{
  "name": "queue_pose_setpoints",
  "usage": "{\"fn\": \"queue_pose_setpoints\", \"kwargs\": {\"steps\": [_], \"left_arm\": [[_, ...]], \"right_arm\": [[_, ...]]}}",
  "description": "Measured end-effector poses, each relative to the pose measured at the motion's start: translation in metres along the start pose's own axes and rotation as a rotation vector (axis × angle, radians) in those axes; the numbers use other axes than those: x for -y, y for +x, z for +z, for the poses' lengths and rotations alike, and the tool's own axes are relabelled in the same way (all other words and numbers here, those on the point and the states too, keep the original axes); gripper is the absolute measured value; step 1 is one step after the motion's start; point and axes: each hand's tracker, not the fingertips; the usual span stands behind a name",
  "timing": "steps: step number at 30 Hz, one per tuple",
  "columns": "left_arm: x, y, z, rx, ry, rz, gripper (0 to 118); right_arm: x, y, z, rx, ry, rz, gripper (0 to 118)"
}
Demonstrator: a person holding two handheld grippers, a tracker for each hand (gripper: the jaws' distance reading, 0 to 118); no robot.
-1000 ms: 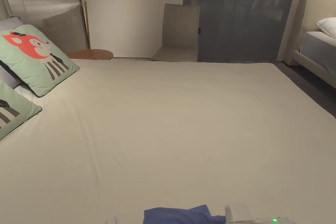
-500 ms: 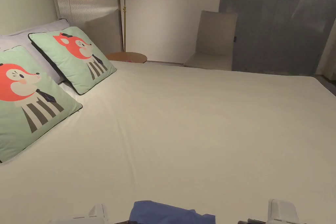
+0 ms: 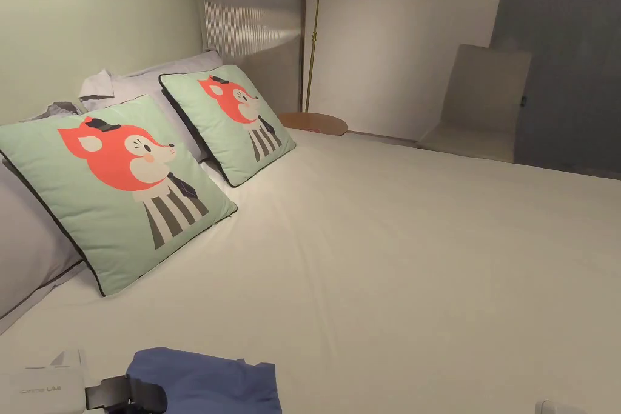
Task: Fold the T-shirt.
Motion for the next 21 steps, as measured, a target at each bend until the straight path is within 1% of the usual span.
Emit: {"fn": "queue_pose_setpoints", "kwargs": {"steps": [2,4,5,6,7,8,9,10,11,12,14,17,18,19,20,21], "left_arm": [[-0.003,-0.003,0.000,-0.026,0.006,-0.003,20],[-0.001,-0.002,-0.001,-0.044,0.015,-0.001,26],[0.000,0.000,-0.001,-0.060,0.022,-0.001,38],[0.002,0.004,0.001,-0.104,0.046,-0.023,53],[0.003,0.006,0.002,-0.137,0.066,-0.057,72],[0.006,0.011,0.003,-0.165,0.082,-0.086,100],[0.010,0.018,0.006,-0.191,0.101,-0.121,112],[0.015,0.026,0.010,-0.220,0.128,-0.165,110],[0.005,0.015,0.013,-0.227,0.151,-0.197,110],[0.006,0.020,0.018,-0.248,0.155,-0.228,110],[0.009,0.033,0.025,-0.293,0.159,-0.247,110],[0.025,0.063,0.040,-0.260,0.183,-0.268,108],[0.030,0.072,0.044,-0.228,0.187,-0.270,103],[0.034,0.080,0.046,-0.184,0.181,-0.270,92],[0.040,0.088,0.046,-0.157,0.162,-0.265,67],[0.045,0.096,0.042,-0.142,0.123,-0.261,47]], "right_arm": [[-0.001,-0.003,-0.002,-0.004,-0.001,0.005,0],[0.000,-0.003,0.000,-0.003,-0.001,0.005,0],[-0.001,-0.003,0.001,-0.001,-0.001,0.008,0],[-0.001,-0.003,0.002,0.006,0.001,0.013,0],[-0.002,-0.002,0.004,0.014,0.003,0.020,0],[-0.001,0.001,0.005,0.023,0.006,0.025,0],[-0.002,0.002,0.007,0.030,0.009,0.027,0],[-0.002,0.004,0.010,0.035,0.014,0.030,0],[-0.002,0.006,0.012,0.041,0.019,0.030,0],[0.000,0.010,0.014,0.049,0.027,0.029,0],[0.000,0.013,0.019,0.058,0.038,0.033,0],[0.000,0.014,0.030,0.067,0.058,0.035,0],[0.001,0.016,0.033,0.067,0.063,0.033,0],[0.001,0.018,0.036,0.068,0.067,0.031,0],[0.006,0.023,0.035,0.073,0.073,0.031,0],[0.007,0.024,0.038,0.081,0.078,0.032,0]]}}
